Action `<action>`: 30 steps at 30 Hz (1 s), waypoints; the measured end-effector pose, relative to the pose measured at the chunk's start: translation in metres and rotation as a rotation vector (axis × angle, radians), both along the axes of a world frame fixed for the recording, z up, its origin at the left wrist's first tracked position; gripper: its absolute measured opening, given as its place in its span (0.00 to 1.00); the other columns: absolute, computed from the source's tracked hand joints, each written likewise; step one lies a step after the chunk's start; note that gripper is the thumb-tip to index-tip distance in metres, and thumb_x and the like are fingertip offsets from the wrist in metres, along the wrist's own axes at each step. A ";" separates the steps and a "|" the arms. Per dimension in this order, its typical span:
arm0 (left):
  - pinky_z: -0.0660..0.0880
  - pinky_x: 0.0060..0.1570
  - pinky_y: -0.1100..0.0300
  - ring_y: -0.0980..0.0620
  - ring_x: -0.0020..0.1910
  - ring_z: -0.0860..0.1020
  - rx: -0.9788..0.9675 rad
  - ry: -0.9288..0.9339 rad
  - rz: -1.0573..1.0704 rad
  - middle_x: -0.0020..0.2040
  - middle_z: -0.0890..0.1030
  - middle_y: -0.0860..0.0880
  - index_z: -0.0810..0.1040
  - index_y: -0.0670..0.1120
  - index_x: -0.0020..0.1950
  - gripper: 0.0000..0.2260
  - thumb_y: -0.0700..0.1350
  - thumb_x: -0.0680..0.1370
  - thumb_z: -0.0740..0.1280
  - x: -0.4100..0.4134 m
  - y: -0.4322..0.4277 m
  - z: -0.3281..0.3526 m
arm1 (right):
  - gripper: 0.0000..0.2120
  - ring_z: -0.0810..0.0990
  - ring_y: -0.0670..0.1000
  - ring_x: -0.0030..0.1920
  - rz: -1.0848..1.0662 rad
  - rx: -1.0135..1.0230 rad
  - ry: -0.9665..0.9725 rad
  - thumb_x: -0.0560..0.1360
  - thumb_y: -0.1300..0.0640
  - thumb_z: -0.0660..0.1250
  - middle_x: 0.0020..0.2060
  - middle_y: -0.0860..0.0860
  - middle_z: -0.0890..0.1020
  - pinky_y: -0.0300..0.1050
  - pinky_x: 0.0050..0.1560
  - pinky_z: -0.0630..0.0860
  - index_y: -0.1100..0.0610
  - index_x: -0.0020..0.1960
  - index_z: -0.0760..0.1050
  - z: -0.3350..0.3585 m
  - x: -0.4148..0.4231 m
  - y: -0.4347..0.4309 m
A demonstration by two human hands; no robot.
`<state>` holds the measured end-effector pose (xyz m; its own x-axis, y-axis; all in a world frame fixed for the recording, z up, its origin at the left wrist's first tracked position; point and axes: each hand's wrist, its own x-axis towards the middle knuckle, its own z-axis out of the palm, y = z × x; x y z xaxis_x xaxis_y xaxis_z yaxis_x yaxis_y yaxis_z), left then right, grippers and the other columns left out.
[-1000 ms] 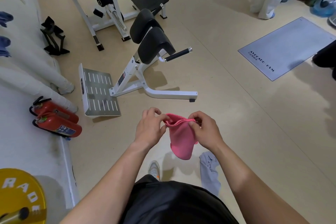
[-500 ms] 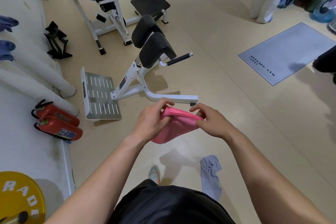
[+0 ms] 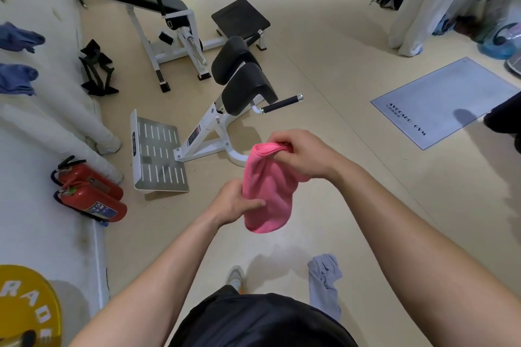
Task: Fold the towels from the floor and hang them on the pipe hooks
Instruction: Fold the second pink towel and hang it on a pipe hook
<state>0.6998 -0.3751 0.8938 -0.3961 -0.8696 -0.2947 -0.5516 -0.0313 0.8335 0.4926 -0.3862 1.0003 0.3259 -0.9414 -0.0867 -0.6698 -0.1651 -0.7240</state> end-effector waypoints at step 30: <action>0.79 0.33 0.56 0.50 0.34 0.75 0.039 0.284 0.427 0.39 0.76 0.43 0.75 0.43 0.45 0.06 0.36 0.75 0.72 0.016 -0.001 -0.016 | 0.06 0.79 0.59 0.48 -0.540 -0.018 0.149 0.78 0.54 0.60 0.46 0.53 0.82 0.53 0.47 0.77 0.49 0.52 0.76 -0.059 -0.036 0.004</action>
<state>0.7161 -0.3758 0.8780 -0.0765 -0.9619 -0.2624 -0.2351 -0.2383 0.9423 0.4564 -0.3823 0.9410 -0.2179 -0.9729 -0.0772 -0.7573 0.2185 -0.6155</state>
